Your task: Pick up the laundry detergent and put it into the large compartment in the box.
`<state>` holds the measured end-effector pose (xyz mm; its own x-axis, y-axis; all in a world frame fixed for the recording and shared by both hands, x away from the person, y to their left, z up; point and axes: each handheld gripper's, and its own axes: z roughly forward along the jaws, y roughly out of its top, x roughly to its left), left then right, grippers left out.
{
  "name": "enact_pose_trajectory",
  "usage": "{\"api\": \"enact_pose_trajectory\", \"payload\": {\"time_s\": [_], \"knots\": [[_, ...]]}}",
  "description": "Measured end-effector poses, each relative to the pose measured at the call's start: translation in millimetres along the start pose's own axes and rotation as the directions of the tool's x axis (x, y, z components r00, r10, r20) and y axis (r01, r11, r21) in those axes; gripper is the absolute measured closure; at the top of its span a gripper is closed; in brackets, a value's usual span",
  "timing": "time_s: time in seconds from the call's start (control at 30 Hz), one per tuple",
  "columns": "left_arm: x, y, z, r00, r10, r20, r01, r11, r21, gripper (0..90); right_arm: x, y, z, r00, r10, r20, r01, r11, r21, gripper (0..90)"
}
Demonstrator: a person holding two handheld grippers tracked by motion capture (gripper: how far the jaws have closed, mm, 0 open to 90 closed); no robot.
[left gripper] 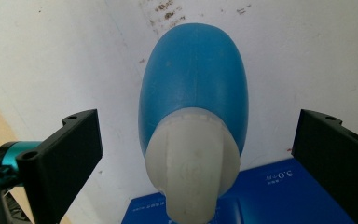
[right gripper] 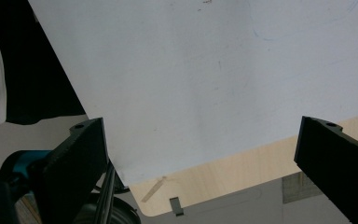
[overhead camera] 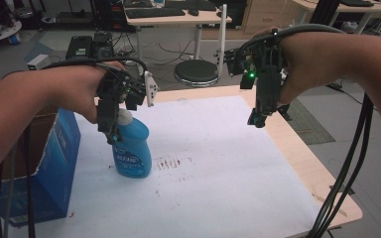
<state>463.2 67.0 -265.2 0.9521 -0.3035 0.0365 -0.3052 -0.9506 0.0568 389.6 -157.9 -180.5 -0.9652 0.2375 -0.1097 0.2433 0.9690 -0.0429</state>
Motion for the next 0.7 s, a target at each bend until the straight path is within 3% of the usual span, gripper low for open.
{"api": "enact_pose_trajectory", "payload": {"time_s": [0.33,0.7], "knots": [[6.9,-1.3,14.8,0.9997,-0.010,0.021,0.009,0.9998,0.016,1.6,0.3,0.9,0.4,1.0000,-0.007,0.001,0.007,1.000,0.002,1.6],[8.5,2.4,24.8,0.9999,0.003,0.014,-0.003,0.9993,0.038,1.7,-0.6,-1.7,1.1,1.0000,0.002,0.000,-0.002,1.000,-0.001,1.6]]}}
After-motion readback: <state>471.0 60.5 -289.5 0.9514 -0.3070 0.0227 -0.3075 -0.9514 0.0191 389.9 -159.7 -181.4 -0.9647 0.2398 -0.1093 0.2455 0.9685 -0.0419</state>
